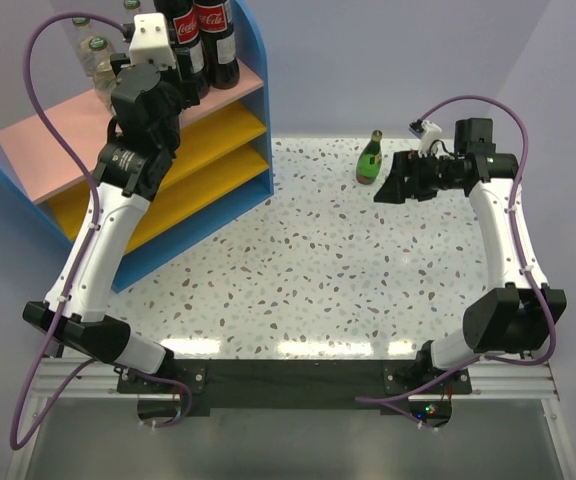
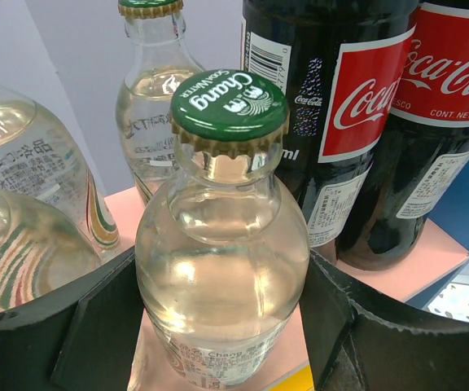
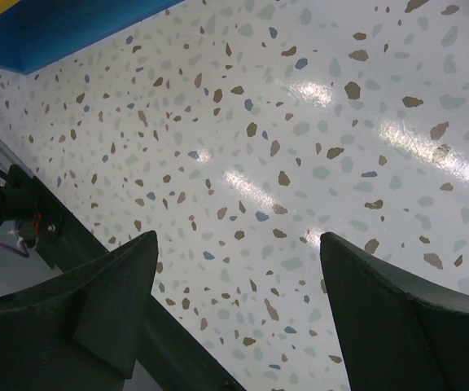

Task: Place and organize the beverage onto the shelf
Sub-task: Place the drink on the shelf.

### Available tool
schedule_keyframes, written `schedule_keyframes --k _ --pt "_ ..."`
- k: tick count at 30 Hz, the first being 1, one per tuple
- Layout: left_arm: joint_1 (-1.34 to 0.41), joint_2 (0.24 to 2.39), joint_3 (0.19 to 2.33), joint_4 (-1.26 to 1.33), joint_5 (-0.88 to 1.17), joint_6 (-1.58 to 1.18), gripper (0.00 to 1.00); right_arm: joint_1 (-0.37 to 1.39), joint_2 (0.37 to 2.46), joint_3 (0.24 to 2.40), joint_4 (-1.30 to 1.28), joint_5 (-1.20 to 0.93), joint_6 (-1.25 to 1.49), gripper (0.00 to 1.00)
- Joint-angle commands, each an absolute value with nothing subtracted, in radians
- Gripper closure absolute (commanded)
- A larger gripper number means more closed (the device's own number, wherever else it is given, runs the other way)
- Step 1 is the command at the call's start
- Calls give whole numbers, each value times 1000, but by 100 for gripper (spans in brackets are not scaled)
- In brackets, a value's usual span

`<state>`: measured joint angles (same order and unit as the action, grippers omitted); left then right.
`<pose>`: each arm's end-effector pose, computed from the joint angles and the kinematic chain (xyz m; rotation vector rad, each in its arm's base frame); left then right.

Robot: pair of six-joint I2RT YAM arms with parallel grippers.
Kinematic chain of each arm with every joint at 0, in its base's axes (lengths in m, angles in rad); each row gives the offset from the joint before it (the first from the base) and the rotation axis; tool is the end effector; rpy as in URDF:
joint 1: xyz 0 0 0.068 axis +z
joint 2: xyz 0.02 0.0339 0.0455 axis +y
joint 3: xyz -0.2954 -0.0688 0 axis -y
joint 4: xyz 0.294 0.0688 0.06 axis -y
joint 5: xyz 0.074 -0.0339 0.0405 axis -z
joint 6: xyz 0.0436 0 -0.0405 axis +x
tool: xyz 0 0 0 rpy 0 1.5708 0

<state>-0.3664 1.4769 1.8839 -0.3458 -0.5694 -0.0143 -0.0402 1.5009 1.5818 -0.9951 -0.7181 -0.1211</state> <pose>0.3343 -0.1031 0.5859 -0.1905 1.5086 0.1252 0.3536 0.0145 0.4071 -0.3903 2.3067 0.8044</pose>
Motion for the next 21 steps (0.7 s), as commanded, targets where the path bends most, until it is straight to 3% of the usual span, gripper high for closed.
schedule_keyframes --k 1,21 --pt "-353 1430 1898 -219 -580 -21 71 -44 1506 1605 -980 -730 -130 16" --pt "-353 1431 1898 -224 -586 -17 49 -48 1511 1609 -980 -735 -129 16"
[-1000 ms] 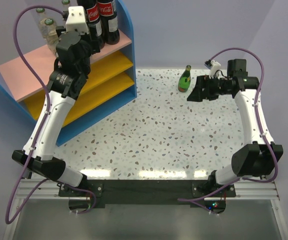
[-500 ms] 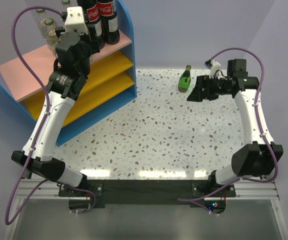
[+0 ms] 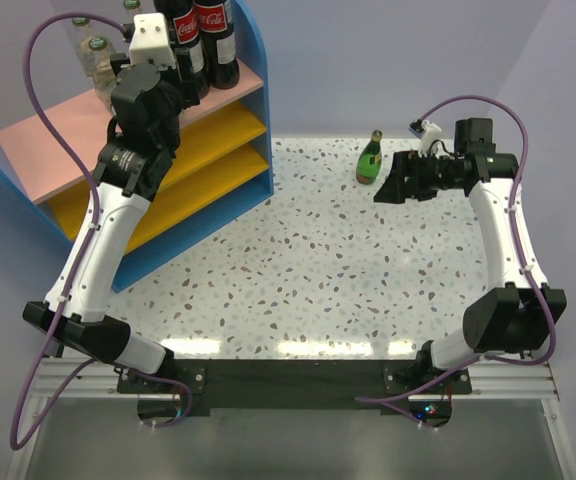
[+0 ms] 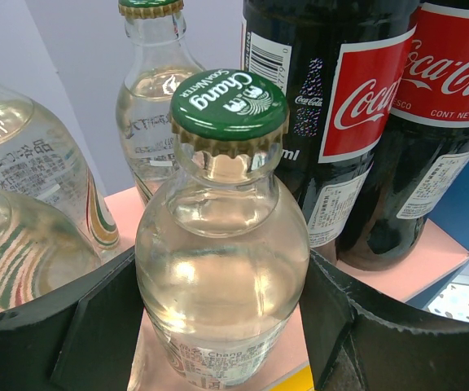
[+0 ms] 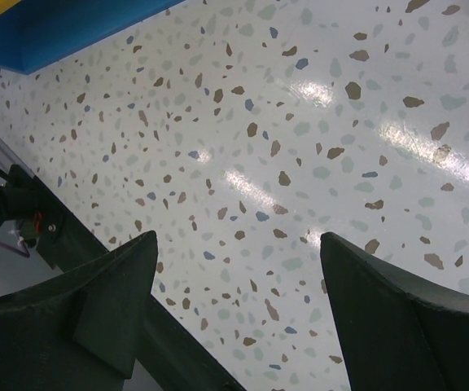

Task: Place and organize the beverage onto the shelf
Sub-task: Place the drink on the shelf.

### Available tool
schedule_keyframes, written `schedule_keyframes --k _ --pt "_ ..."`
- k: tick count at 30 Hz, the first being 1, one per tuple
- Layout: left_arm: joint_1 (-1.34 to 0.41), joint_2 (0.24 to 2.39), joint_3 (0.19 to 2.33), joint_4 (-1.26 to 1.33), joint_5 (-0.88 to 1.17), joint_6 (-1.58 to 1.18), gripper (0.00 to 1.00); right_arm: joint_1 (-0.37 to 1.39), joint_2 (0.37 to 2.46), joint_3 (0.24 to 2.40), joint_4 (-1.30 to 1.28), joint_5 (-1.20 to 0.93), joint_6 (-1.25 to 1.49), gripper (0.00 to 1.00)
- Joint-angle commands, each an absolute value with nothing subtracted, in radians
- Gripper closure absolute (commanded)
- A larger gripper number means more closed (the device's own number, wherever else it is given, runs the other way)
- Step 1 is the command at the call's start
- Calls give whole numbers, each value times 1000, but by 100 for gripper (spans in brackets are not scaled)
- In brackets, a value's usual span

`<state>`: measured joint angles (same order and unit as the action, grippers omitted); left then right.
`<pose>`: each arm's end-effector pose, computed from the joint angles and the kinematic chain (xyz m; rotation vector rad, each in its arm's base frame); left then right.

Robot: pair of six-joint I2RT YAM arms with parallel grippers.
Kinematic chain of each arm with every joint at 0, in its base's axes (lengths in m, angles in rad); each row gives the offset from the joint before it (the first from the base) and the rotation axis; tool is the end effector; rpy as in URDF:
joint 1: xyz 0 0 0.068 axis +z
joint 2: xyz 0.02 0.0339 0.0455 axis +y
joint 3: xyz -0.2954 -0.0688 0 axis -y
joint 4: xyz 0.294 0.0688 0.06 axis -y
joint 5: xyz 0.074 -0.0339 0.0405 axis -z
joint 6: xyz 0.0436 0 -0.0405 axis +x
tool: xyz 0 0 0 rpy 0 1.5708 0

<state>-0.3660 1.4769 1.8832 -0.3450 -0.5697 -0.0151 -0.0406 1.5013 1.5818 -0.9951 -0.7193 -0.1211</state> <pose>0.3345 -0.1030 0.5857 -0.1916 1.5084 0.1250 0.3537 0.0144 0.4070 -0.3901 2.3065 0.8058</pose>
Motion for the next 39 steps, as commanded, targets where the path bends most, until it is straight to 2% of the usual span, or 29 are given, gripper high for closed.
schedule_keyframes --k 1,39 --pt "-353 1430 1898 -224 -587 -17 46 -49 1511 1608 -982 -735 -129 16" --pt "-353 1430 1899 -219 -601 -5 30 -57 1513 1614 -985 -741 -129 16"
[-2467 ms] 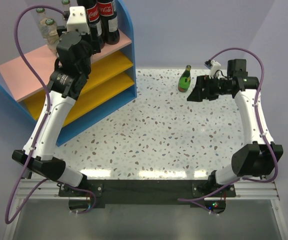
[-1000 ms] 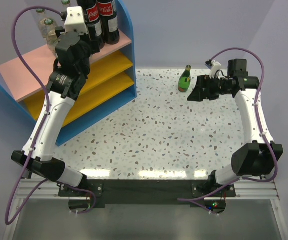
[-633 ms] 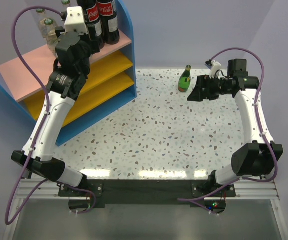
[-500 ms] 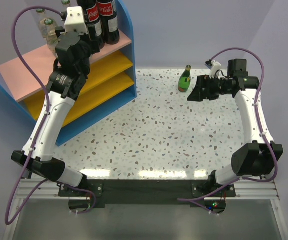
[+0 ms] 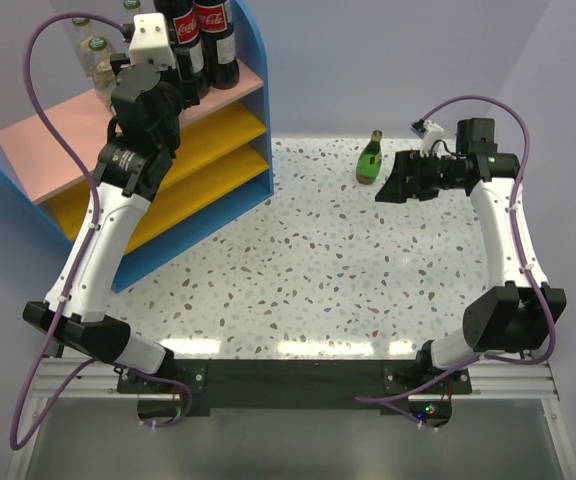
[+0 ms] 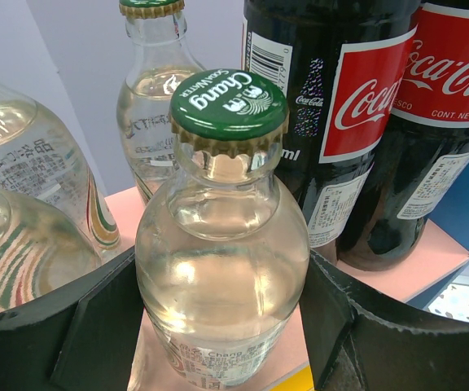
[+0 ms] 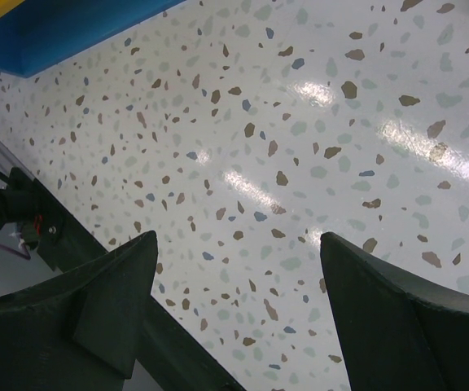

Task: Place and organize the beverage onto the shelf
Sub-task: Place the drink on the shelf.

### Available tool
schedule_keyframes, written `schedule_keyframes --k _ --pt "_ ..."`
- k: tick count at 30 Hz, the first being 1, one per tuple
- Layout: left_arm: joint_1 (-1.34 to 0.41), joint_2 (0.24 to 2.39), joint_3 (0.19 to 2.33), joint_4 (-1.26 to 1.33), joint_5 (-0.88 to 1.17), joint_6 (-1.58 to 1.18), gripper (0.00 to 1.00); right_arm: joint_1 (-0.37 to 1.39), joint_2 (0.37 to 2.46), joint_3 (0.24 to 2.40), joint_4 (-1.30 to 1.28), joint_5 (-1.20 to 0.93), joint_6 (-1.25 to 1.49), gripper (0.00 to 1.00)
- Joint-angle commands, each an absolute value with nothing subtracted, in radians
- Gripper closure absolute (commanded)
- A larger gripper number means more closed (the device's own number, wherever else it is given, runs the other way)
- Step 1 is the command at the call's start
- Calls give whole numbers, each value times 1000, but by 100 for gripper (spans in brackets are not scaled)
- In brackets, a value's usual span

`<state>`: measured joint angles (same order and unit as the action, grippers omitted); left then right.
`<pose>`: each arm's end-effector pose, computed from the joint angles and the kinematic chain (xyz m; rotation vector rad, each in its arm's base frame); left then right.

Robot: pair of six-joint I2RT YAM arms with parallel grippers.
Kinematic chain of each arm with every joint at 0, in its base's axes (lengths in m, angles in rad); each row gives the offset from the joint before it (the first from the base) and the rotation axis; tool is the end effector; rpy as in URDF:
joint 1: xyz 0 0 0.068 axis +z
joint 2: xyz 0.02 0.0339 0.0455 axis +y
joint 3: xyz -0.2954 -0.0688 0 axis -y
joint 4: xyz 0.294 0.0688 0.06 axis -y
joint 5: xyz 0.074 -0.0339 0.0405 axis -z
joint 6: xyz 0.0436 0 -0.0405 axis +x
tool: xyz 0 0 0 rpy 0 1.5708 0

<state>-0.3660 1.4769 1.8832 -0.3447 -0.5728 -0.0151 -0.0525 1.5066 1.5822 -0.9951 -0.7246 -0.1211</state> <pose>0.3344 -0.1029 0.5857 -0.1942 1.5079 0.1273 0.3554 0.0103 0.4055 -0.3764 2.3089 0.8083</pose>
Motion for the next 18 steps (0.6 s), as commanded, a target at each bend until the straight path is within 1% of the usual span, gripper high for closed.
schedule_keyframes --k 1,5,18 --pt "-353 1430 1899 -219 -603 -5 29 -57 1513 1617 -985 -741 -129 16" --pt "-353 1433 1898 -213 -604 23 27 -57 1516 1617 -986 -741 -129 16" --pt "-351 1434 1893 -201 -592 28 25 -61 1517 1618 -988 -739 -130 16"
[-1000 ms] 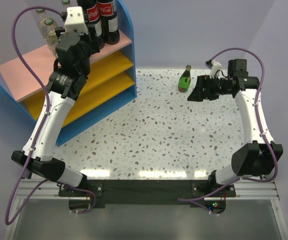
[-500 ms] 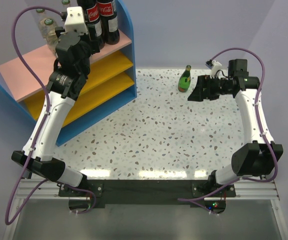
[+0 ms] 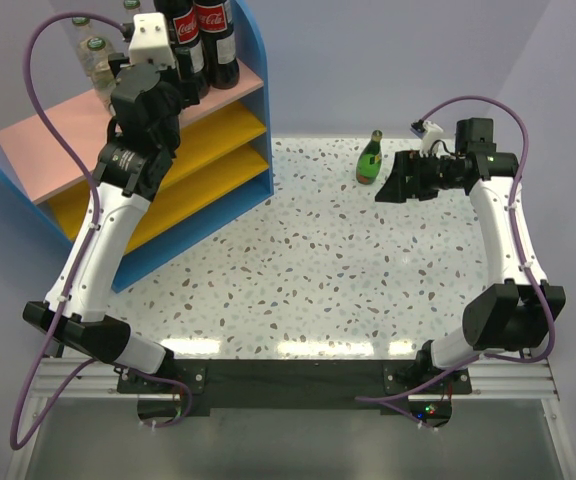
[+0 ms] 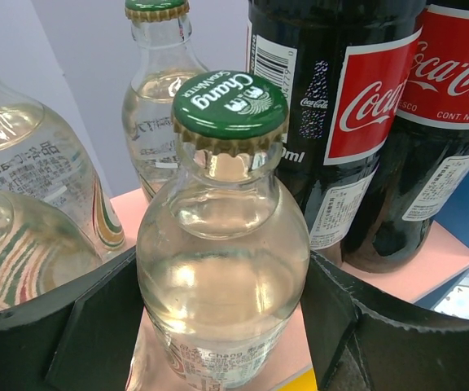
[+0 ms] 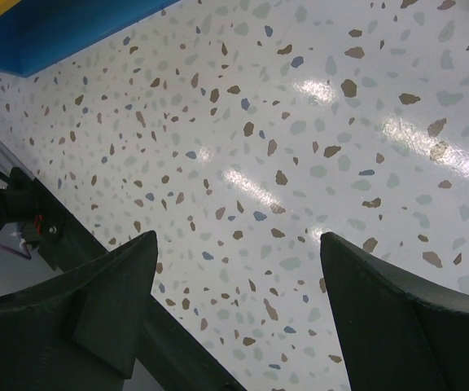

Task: Place and organize the beverage onto the shelf
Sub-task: Place the drink on the shelf.

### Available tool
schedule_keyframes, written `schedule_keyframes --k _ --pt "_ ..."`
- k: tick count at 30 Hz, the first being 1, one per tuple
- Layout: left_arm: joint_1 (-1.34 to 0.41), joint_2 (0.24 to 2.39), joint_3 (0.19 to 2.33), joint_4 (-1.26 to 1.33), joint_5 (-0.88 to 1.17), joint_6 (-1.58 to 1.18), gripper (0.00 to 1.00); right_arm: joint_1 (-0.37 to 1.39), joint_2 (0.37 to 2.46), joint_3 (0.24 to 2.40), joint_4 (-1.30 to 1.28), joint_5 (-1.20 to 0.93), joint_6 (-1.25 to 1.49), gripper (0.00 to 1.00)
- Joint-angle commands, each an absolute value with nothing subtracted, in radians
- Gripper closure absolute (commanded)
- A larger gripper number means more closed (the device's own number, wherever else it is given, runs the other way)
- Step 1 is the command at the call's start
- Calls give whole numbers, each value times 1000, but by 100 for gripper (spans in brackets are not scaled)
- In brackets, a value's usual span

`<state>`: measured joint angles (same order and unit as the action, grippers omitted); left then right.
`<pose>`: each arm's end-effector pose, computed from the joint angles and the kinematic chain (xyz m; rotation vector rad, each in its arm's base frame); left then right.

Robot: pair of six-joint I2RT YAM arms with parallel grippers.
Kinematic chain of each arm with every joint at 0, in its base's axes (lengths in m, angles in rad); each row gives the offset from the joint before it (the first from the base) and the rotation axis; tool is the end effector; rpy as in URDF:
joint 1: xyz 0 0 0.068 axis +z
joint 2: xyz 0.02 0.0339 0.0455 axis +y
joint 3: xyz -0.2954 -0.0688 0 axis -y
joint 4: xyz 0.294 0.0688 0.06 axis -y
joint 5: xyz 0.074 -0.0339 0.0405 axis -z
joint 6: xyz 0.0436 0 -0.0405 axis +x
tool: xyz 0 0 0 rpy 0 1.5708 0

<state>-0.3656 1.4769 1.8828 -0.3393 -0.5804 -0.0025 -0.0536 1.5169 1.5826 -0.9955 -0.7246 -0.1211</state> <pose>0.3344 -0.1024 0.5862 -0.1928 1.5045 0.1415 0.3583 0.0097 0.4022 -0.3715 2.3181 0.8121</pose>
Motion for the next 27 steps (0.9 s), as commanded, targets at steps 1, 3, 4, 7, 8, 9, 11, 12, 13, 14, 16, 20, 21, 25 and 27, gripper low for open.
schedule_keyframes --k 1,3,4,7,8,9,11,12,13,14,16,20,21,25,27 --pt "-351 1436 1891 -199 -592 28 24 -61 1516 1617 -986 -739 -130 16" --pt "-351 1434 1890 -199 -588 25 23 -61 1517 1615 -988 -738 -132 16" --pt "-351 1434 1890 -196 -588 23 23 -63 1516 1617 -988 -739 -132 16" --pt "-351 1433 1888 -190 -583 21 23 -63 1519 1615 -988 -741 -133 16" --pt "-351 1431 1888 -187 -583 21 23 -64 1519 1615 -988 -741 -133 16" --pt "-351 1433 1888 -189 -583 21 23 -64 1519 1617 -988 -739 -133 16" --pt "-353 1431 1887 -189 -584 23 23 -64 1517 1615 -989 -741 -133 16" --pt "-351 1431 1885 -187 -587 23 23 -64 1517 1615 -988 -741 -133 16" --pt "-351 1431 1884 -187 -588 25 23 -64 1519 1617 -988 -741 -133 16" --pt "-351 1430 1882 -187 -588 26 23 -66 1517 1618 -988 -741 -133 16" --pt "-351 1428 1882 -184 -575 28 23 -66 1519 1617 -988 -741 -133 16" --pt "-351 1416 1881 -173 -548 32 22 -66 1519 1617 -989 -741 -135 16" --pt "-351 1414 1882 -172 -540 32 22 -64 1519 1618 -989 -741 -135 16" --pt "-351 1402 1882 -164 -512 35 22 -67 1517 1618 -989 -741 -135 16" --pt "-351 1393 1884 -161 -496 35 22 -66 1519 1618 -989 -744 -135 16"
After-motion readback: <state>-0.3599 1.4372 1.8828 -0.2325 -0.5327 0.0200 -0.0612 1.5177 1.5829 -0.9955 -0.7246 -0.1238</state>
